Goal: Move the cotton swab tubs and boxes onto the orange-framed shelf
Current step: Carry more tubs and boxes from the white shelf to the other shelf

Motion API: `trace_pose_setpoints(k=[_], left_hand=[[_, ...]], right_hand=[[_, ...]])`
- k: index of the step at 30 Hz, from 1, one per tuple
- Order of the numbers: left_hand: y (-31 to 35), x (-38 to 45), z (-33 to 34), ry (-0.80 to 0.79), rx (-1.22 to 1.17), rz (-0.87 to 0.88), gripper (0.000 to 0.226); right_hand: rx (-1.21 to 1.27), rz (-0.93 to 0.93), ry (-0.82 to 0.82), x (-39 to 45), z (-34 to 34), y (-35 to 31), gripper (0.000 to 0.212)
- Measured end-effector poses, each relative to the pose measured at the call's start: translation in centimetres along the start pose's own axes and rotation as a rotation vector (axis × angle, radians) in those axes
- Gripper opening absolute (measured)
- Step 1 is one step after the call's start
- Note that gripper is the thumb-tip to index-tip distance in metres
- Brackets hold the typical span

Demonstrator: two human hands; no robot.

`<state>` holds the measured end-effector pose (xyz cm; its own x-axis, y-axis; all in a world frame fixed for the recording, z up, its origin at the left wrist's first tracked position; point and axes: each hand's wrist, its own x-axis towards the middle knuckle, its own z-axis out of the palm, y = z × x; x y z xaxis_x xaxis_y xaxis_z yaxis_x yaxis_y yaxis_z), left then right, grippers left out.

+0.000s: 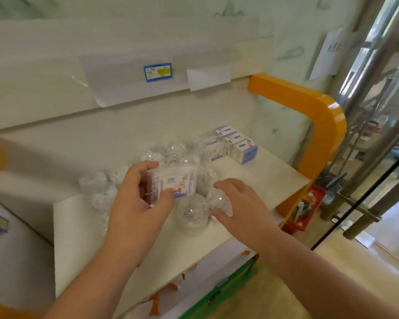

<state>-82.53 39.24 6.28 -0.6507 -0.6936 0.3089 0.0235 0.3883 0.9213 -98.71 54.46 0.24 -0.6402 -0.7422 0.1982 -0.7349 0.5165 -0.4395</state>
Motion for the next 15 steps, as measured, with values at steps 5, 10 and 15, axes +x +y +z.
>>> trace_pose_setpoints(k=[5,10,15], left_hand=[[0.2,1.5,3.1,0.075,0.011,-0.020,0.042],[1.0,3.5,7.8,0.143,0.008,-0.024,0.039],[1.4,6.6,13.6,0.127,0.101,-0.047,0.038]], right_hand=[[0.078,-0.134,-0.045,1.5,0.3,1.8,0.071],[0.195,-0.235,-0.110,2.0,-2.4,5.6,0.075],[0.261,-0.186,-0.033,4.3,-6.2,12.3,0.061]])
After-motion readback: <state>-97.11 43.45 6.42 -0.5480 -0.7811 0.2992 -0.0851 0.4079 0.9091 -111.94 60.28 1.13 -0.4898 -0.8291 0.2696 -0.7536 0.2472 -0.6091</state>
